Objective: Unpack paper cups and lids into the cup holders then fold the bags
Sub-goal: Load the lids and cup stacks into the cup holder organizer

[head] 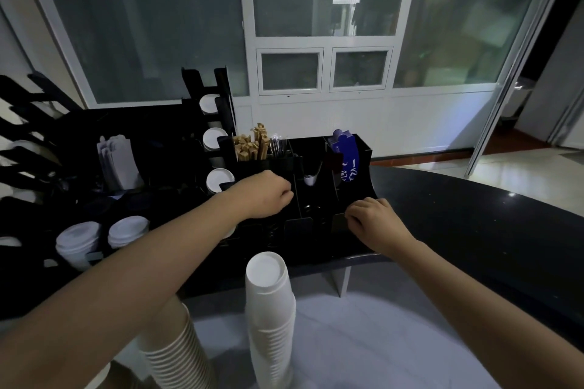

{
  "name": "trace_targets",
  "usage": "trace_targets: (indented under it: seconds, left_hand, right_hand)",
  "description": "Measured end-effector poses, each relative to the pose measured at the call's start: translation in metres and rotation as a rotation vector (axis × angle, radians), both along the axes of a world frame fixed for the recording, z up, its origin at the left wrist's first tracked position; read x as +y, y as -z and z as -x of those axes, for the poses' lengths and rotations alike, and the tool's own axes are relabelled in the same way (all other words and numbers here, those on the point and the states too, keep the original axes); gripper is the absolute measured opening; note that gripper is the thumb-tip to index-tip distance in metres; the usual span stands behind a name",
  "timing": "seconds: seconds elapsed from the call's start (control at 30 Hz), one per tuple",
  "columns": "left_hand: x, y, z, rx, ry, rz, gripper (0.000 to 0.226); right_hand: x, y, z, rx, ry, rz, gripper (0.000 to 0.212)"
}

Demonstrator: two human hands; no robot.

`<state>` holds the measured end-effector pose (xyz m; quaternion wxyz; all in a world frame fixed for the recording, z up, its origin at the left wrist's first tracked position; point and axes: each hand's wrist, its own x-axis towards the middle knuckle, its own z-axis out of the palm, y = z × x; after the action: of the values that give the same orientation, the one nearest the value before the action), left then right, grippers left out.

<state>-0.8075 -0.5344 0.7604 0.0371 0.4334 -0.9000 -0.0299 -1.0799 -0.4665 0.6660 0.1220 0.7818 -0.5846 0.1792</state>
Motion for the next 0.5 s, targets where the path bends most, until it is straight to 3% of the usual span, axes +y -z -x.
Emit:
trace_targets:
  seconds: [0.23, 0.5]
  left_hand:
    - [0.073, -0.023, 0.023, -0.001, 0.083, 0.125, 0.047]
    - [0.147, 0.018, 0.068, -0.061, 0.143, 0.095, 0.035]
  right_hand:
    - [0.044, -0.018, 0.000, -0.032, 0.045, -0.063, 0.020]
    - [0.118, 0.013, -0.006, -0.078, 0.195, -0.217, 0.022]
